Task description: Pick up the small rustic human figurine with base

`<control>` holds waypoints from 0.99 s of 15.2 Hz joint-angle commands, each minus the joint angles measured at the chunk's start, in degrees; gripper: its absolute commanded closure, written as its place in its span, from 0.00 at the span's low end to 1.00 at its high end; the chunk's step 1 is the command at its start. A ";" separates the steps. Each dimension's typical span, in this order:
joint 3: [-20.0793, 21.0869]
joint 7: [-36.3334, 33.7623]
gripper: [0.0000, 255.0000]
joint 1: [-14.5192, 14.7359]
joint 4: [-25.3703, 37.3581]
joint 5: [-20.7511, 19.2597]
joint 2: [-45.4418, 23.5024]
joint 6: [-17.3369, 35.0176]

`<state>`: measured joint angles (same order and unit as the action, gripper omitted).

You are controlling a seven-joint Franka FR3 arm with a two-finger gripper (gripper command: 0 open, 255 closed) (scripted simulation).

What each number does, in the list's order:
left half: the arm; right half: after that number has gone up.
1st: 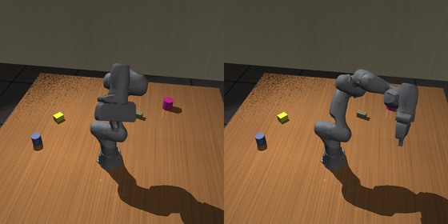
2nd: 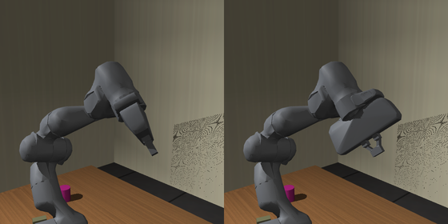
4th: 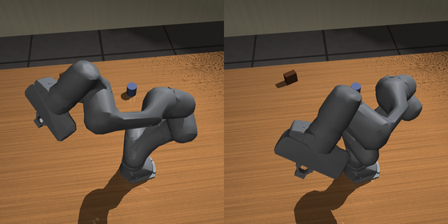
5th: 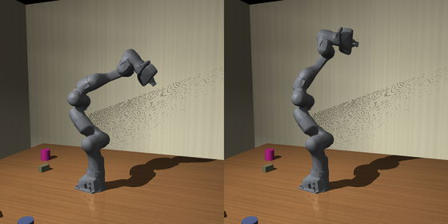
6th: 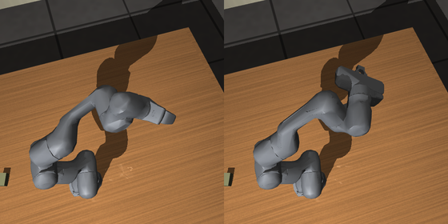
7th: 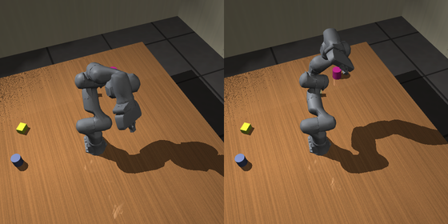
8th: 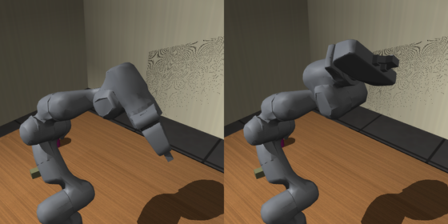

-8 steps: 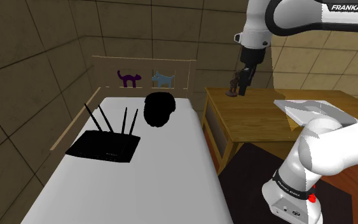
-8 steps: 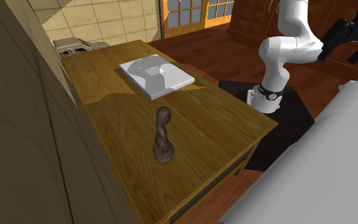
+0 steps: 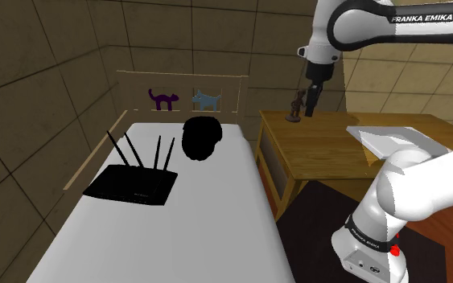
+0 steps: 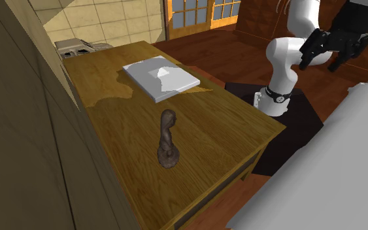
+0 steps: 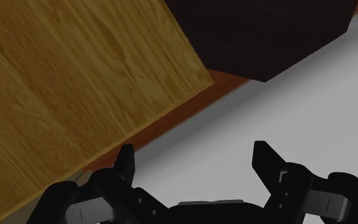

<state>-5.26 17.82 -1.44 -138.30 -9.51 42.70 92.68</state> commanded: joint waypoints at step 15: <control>-19.12 28.50 0.00 -1.34 13.46 -6.80 -24.72 14.27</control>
<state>-23.30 44.19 -2.81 -126.60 -16.50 19.87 106.58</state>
